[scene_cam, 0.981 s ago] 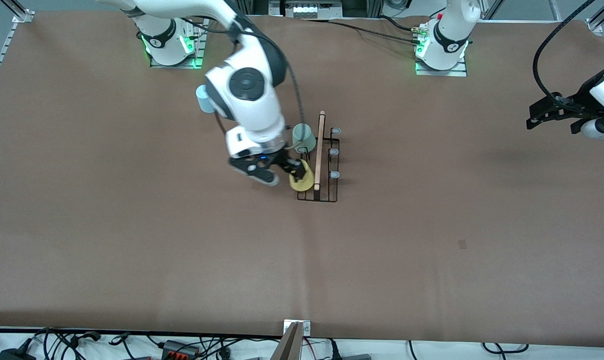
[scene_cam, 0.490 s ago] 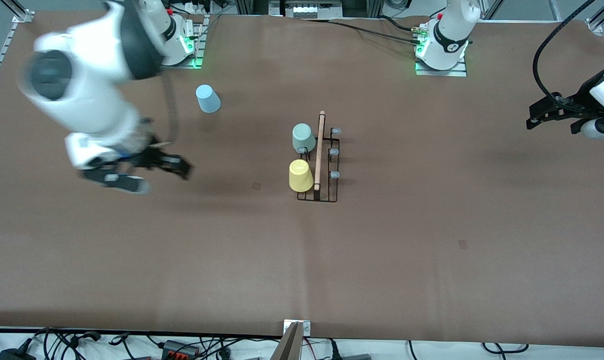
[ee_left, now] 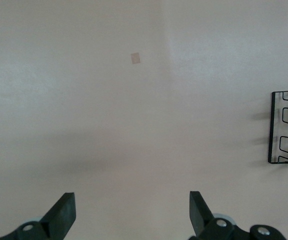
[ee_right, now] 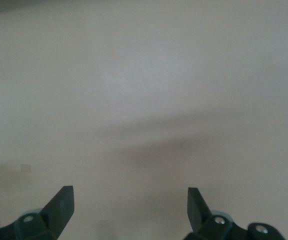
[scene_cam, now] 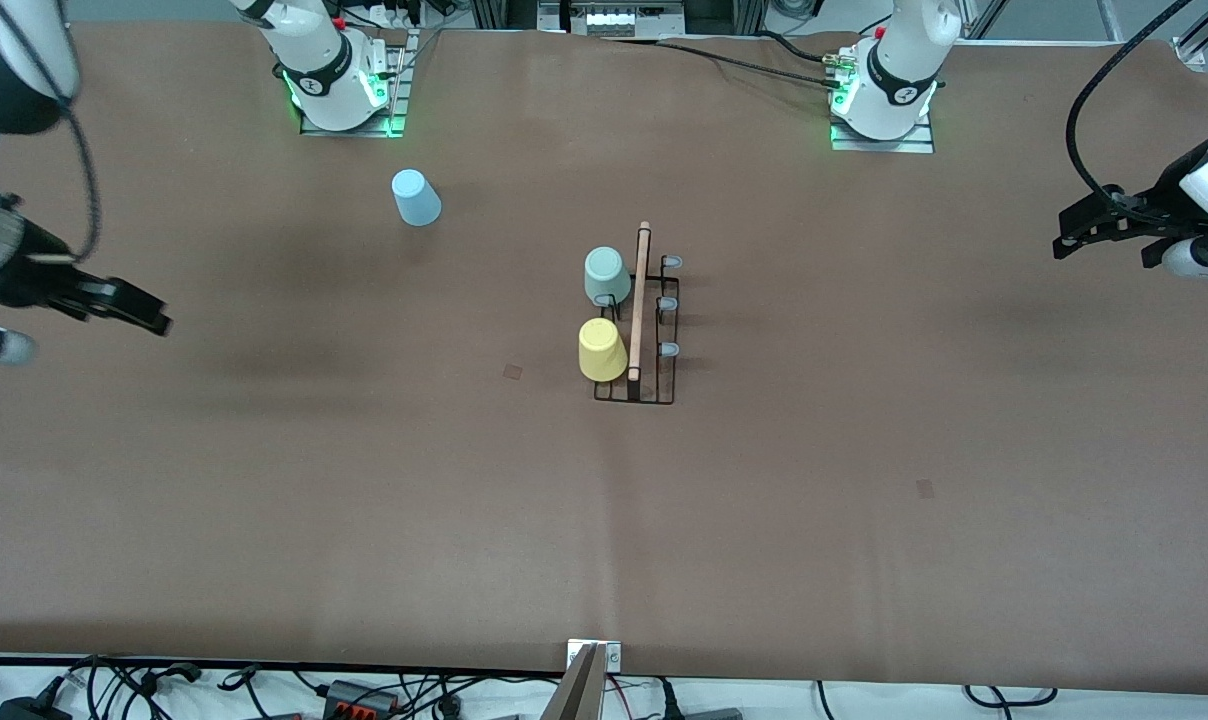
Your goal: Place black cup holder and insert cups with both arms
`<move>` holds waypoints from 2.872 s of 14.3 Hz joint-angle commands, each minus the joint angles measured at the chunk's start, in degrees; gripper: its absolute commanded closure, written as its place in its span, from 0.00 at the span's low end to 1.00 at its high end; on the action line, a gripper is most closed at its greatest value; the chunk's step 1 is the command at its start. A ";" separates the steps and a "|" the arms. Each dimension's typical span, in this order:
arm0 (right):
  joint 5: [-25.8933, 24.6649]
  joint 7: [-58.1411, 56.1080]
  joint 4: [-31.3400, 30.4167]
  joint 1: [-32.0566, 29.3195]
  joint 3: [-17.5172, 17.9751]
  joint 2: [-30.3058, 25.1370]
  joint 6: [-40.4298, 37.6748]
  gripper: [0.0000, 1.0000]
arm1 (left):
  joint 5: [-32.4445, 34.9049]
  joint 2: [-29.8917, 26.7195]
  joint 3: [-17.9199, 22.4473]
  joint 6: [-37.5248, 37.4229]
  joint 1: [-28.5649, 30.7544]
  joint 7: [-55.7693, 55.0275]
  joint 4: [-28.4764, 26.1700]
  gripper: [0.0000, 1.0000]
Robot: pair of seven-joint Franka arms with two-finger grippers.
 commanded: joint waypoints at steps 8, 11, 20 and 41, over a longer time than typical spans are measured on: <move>0.51 -13.14 -1.40 6.83 -11.09 -3.60 -4.62 0.00 | 0.07 0.69 0.58 -1.26 -0.60 -0.49 1.72 0.00; 0.15 -13.14 -1.40 7.09 -10.56 -3.60 -5.40 0.00 | 0.07 0.69 0.50 -1.26 -0.60 -0.49 1.72 0.00; 0.24 -13.14 -1.48 6.83 -11.17 -4.22 -6.29 0.00 | 0.07 0.69 0.50 -1.26 -0.60 -0.49 1.72 0.00; 1.03 -11.64 -0.08 0.68 -4.06 -3.78 -6.99 0.00 | -0.01 0.69 0.49 -1.26 -0.60 -0.49 1.72 0.00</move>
